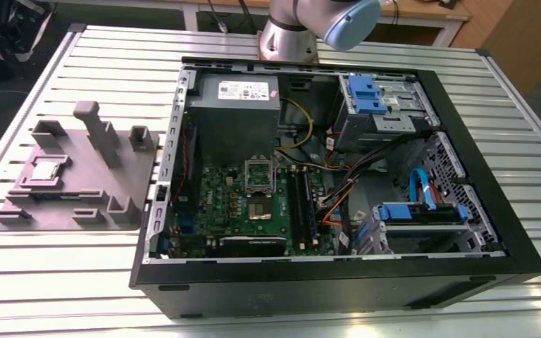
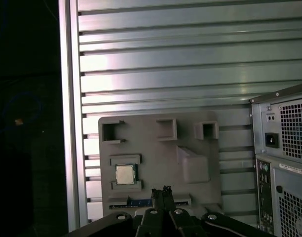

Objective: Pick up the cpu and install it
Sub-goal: 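Reach for the cpu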

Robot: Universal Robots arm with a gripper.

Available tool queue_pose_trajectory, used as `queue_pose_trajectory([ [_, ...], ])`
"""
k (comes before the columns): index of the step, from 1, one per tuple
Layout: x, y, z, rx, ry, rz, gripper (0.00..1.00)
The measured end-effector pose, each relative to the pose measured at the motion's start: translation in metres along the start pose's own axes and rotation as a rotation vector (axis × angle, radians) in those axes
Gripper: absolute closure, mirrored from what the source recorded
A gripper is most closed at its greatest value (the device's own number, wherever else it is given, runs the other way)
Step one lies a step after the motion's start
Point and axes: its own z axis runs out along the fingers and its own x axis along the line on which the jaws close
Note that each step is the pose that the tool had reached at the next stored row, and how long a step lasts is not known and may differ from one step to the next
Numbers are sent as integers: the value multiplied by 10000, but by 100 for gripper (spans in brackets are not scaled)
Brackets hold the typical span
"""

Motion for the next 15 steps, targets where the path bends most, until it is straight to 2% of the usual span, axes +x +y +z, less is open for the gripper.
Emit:
queue_pose_trajectory([
  [15,260,-20,11,0,0,0,90],
])
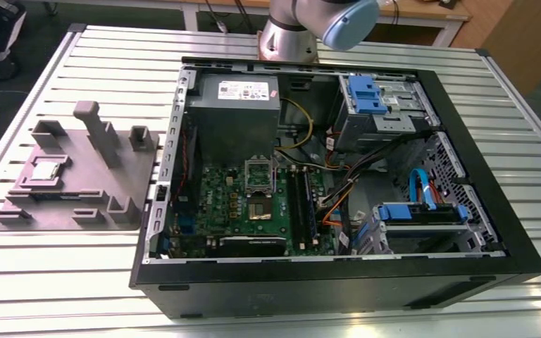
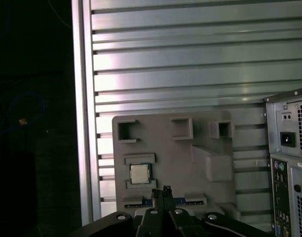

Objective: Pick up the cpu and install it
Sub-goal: 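Reach for the cpu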

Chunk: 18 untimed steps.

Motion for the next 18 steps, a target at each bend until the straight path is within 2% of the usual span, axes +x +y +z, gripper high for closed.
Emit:
queue_pose_trajectory([
  [10,134,-10,7,-1,-1,0,90],
  [18,191,-15,11,0,-1,1,90],
])
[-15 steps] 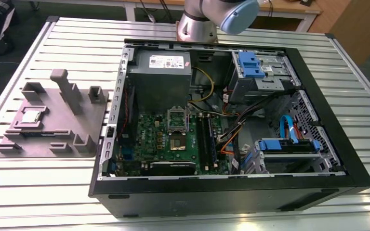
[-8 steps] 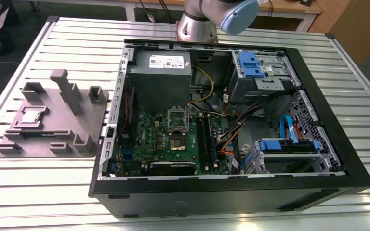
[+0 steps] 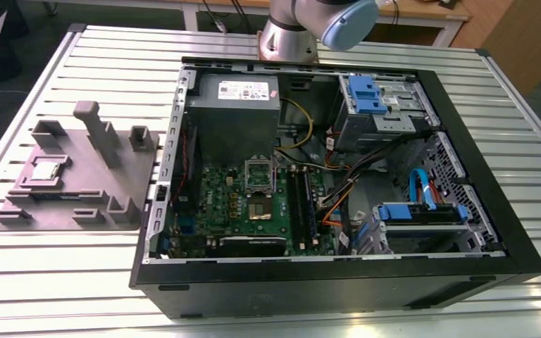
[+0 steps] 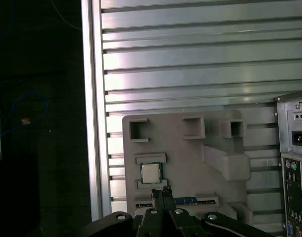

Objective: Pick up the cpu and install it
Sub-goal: 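Reach for the cpu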

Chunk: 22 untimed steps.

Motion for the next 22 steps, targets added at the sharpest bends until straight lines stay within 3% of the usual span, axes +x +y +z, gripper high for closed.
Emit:
queue_pose_trajectory([
  [12,33,-2,1,0,0,-1,90],
  [22,127,-10,10,0,1,-1,90],
])
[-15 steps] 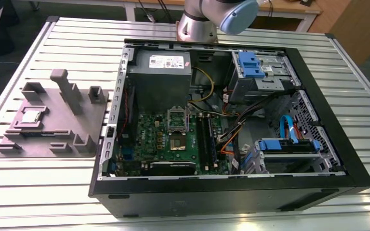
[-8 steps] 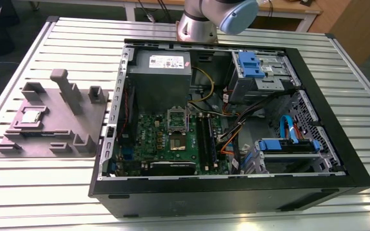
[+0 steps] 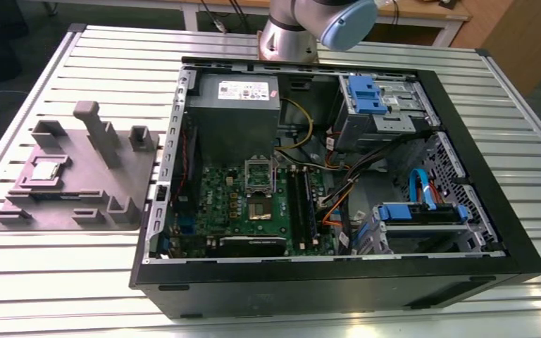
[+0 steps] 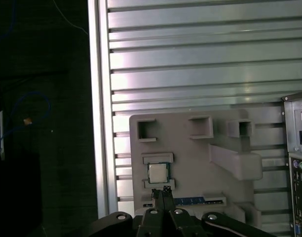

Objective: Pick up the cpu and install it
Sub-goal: 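Reach for the cpu, then pick up the cpu and move it towards the insertion slot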

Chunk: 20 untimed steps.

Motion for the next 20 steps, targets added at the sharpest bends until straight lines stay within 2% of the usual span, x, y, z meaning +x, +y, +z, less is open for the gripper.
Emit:
queue_pose_trajectory([
  [7,31,-2,3,0,0,0,90],
  [18,38,-3,4,0,0,0,89],
  [20,40,-3,3,0,0,0,77],
])
